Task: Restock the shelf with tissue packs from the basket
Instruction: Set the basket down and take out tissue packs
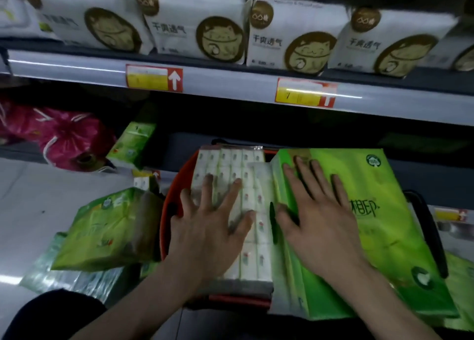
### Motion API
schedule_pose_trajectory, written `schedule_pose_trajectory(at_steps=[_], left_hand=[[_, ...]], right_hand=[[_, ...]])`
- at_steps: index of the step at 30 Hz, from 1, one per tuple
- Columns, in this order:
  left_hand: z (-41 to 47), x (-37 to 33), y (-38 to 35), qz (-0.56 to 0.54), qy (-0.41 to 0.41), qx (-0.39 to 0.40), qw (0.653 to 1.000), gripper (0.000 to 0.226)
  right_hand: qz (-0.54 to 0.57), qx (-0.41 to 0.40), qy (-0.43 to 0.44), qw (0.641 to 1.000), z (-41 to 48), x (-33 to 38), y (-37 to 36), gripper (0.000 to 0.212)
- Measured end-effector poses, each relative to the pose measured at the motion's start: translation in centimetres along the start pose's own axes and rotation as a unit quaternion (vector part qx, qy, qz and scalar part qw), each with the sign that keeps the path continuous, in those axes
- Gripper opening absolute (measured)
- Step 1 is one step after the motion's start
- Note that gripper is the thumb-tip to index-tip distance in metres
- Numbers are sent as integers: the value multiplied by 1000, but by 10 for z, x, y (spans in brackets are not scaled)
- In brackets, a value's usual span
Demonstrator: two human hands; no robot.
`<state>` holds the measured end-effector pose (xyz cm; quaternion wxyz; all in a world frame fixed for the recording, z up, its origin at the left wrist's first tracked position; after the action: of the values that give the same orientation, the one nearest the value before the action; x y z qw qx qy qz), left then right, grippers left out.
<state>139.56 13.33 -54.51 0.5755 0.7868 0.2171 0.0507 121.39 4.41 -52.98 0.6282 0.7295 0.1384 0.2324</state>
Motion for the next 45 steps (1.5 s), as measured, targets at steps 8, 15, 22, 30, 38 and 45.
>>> schedule_pose_trajectory(at_steps=[8,15,22,30,38,45], left_hand=[[-9,1,-7,-3,2,-45,999,79],[-20,3,5,-65,7,-24,998,74],[-32,4,12,-76,-1,-7,997,76],[-25,7,11,-102,-5,-9,995,77],[-15,12,5,-138,29,-30,990,85],[3,45,1,-320,123,10,939,117]], right_hand=[[67,-32,33,997,-9,-4,2,79],[180,-111,-68,975,-40,-54,31,54],[290,4,-245,925,-66,-119,30,109],[487,72,-249,834,-86,-131,39,121],[563,77,-254,783,-84,-151,6,133],[587,64,-209,779,-88,-135,10,111]])
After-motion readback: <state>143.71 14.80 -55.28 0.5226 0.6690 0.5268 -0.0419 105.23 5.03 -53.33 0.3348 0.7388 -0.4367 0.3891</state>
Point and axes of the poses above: each hand's wrist, its own z-axis towards the middle knuckle, its own y-axis out of the back of the hand, x = y × z, the point moved 3 cm from there along z, towards the middle knuckle, and after that the axes turned 3 degrees about z, right-handed, at the moved point
